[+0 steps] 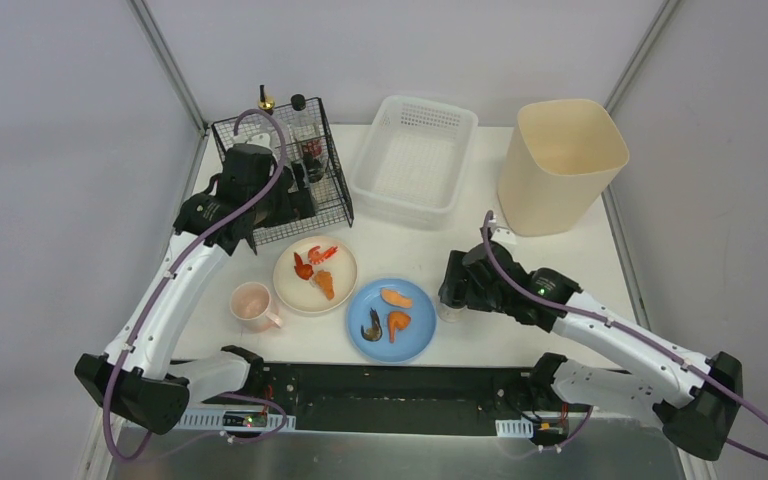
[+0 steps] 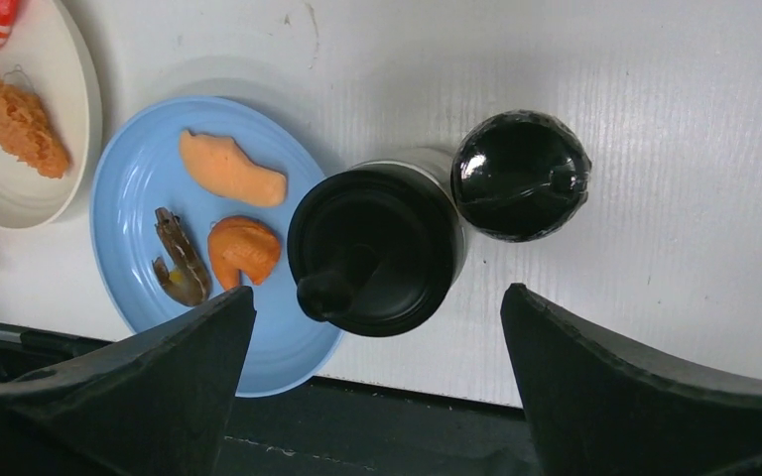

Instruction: Clear the kitchen counter

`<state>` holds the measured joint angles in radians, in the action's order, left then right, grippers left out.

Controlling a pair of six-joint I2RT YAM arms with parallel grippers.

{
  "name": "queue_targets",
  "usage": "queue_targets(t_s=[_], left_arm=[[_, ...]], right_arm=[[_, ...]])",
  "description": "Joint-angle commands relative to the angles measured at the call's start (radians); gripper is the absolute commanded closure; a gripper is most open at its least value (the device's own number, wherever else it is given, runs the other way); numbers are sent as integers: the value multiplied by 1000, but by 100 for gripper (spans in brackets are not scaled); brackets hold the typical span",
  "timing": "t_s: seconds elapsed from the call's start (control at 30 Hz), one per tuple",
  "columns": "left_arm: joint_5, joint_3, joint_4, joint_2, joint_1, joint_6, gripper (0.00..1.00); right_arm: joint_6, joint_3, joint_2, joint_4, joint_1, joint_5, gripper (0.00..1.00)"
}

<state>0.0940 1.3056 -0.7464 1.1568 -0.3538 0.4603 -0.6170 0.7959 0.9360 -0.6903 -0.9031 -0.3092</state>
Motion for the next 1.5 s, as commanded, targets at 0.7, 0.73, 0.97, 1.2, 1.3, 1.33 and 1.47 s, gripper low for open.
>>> queue_targets(t_s=[0.7,0.73,0.97,1.2,1.3,1.33,1.47], left_arm=[[-44,-138,-13,-139,-6,-46,1],[-46,-146,-13,-145,-5,-47,1],[-45,-184,-33,-179,-6,-61,1],[-45,-213,-36,-214,-5,-66,1],[-48,-219,-38,-224,-7,-67,1],[-49,-222,-38,-227,-6,-67,1],[-54,-234,-43,-237,-5,-75,1]], right_arm=[[-24,109,223,-4,-45,-107,3],[-23,114,230,-8,-52,-113,4],[-36,129,275,-52,-81,-183,11],[-47,141,291,-64,-90,-197,31],[-47,155,308,-62,-90,-194,40],[-46,161,312,-60,-90,-193,44],[-39,190,319,-59,-91,-190,62]])
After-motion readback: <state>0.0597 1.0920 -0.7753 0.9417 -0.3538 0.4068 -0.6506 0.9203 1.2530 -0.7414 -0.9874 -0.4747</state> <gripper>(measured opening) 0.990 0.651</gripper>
